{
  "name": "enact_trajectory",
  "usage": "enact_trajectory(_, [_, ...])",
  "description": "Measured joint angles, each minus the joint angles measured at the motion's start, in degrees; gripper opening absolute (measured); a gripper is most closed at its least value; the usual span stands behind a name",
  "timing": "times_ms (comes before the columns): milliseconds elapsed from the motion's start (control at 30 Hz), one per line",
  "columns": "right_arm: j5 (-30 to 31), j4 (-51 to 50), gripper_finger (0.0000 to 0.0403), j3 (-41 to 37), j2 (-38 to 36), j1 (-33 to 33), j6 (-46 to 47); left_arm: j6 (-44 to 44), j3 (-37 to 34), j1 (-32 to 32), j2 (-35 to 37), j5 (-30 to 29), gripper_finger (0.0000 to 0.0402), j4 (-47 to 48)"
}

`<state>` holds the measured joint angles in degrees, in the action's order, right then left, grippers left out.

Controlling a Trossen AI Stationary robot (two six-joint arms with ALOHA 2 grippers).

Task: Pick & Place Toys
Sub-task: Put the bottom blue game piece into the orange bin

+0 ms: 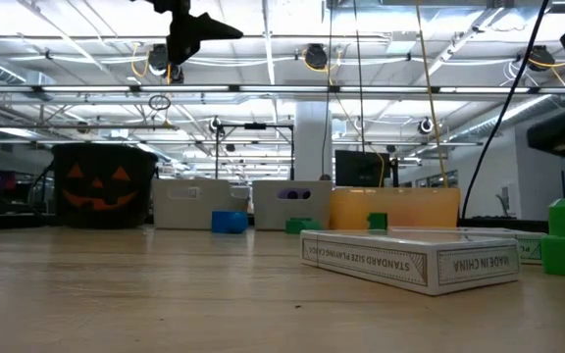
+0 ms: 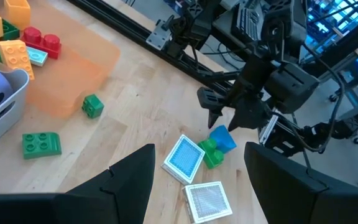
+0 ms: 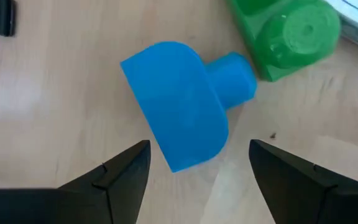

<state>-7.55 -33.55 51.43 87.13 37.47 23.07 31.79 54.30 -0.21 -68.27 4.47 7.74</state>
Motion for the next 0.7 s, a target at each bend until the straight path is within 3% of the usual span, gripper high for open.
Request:
enact_trajectory(367, [1.39, 5.62, 0.0254, -2.06, -0.02, 0.0, 0.27, 0.0, 0.0, 0.13, 0.0, -0.02, 0.0255, 0.25])
enact_trajectory(700, [1.49, 5.52, 0.0167, -2.97, -0.02, -0.63, 1.43, -0.18, 0.0, 0.17, 0.0, -0.06, 0.0255, 0.27])
